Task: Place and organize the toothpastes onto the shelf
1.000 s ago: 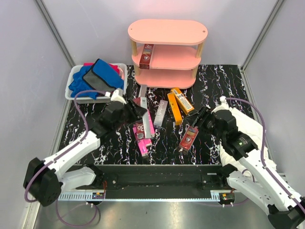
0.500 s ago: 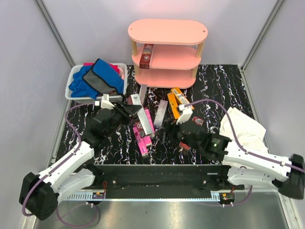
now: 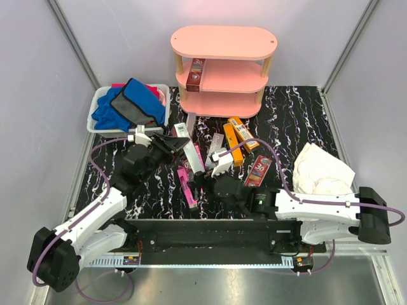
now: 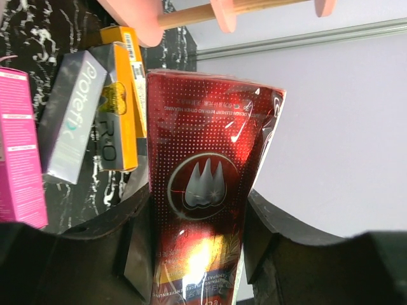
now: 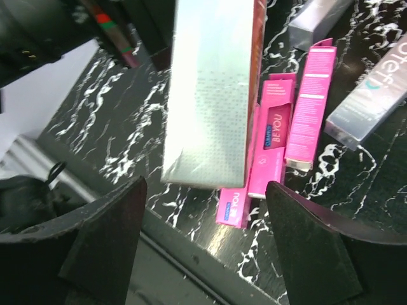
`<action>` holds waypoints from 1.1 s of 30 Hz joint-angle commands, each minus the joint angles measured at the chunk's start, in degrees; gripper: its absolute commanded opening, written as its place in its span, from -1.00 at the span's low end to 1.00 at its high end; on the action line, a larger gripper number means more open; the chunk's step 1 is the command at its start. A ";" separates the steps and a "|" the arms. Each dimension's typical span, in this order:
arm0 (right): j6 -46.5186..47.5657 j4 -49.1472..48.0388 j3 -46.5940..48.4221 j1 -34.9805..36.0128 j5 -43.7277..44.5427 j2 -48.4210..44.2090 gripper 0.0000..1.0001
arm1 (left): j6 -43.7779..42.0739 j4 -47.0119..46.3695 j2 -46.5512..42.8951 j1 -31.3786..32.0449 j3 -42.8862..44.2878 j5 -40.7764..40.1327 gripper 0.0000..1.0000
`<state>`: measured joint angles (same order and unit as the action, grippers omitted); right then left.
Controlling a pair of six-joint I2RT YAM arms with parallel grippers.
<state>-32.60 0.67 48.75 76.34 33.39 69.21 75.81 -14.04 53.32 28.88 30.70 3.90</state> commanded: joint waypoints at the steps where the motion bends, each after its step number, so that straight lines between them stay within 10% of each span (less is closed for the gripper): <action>1: 0.87 -5.49 2.93 0.75 9.58 2.07 0.67 | 2.41 -8.89 -0.94 -0.32 -0.20 2.95 0.00; 14: 2.81 -7.61 4.07 0.83 11.97 4.36 -0.10 | 5.05 -12.94 -1.11 -0.41 -2.92 3.48 0.04; 23: 1.93 -5.94 3.54 0.83 11.79 1.37 -0.37 | 1.01 -5.85 -3.92 -1.20 -1.00 2.08 0.97; 33: -1.76 -3.22 4.24 -0.04 10.83 -1.36 -0.48 | -16.38 15.96 -1.74 -1.29 12.44 1.64 0.98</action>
<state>-31.88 -1.10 50.35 76.97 42.54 70.63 69.06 -6.13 49.82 27.99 35.48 5.85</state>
